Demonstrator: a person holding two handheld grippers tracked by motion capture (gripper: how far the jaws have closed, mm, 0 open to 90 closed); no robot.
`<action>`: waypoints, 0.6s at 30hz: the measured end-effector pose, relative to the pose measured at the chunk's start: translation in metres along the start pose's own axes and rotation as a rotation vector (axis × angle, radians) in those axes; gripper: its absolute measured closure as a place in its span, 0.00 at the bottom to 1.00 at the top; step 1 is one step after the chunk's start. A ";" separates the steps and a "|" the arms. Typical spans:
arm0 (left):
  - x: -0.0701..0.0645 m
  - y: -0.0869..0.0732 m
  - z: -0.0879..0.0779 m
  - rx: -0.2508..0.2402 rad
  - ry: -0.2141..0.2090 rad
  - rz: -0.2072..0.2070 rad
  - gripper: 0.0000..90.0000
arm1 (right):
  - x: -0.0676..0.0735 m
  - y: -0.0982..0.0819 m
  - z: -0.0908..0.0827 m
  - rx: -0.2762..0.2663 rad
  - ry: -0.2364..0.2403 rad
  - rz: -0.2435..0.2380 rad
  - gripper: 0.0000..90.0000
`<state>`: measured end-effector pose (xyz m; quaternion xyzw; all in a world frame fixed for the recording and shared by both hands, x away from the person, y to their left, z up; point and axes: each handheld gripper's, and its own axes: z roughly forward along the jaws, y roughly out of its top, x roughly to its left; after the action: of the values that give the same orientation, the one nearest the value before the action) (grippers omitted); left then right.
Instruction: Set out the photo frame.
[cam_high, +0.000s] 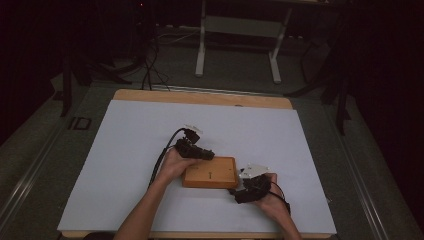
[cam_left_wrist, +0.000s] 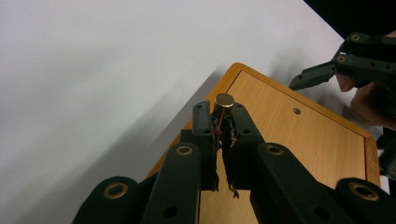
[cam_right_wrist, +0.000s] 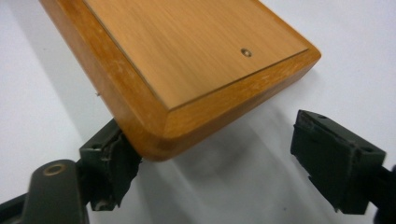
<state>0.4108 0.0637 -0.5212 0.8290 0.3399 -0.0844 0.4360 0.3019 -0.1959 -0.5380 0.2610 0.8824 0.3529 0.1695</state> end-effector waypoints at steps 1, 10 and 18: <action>0.000 0.000 0.000 -0.001 -0.002 -0.002 0.94 | 0.000 0.000 0.001 0.000 -0.003 -0.006 0.22; -0.001 -0.001 0.000 -0.016 0.008 0.029 0.94 | 0.010 0.005 0.002 -0.039 -0.072 -0.060 0.30; -0.006 0.000 0.000 0.009 0.014 0.045 0.94 | 0.012 0.008 -0.006 -0.103 -0.073 -0.071 0.30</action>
<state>0.4060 0.0605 -0.5183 0.8389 0.3237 -0.0705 0.4318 0.2921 -0.1879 -0.5294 0.2329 0.8652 0.3817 0.2270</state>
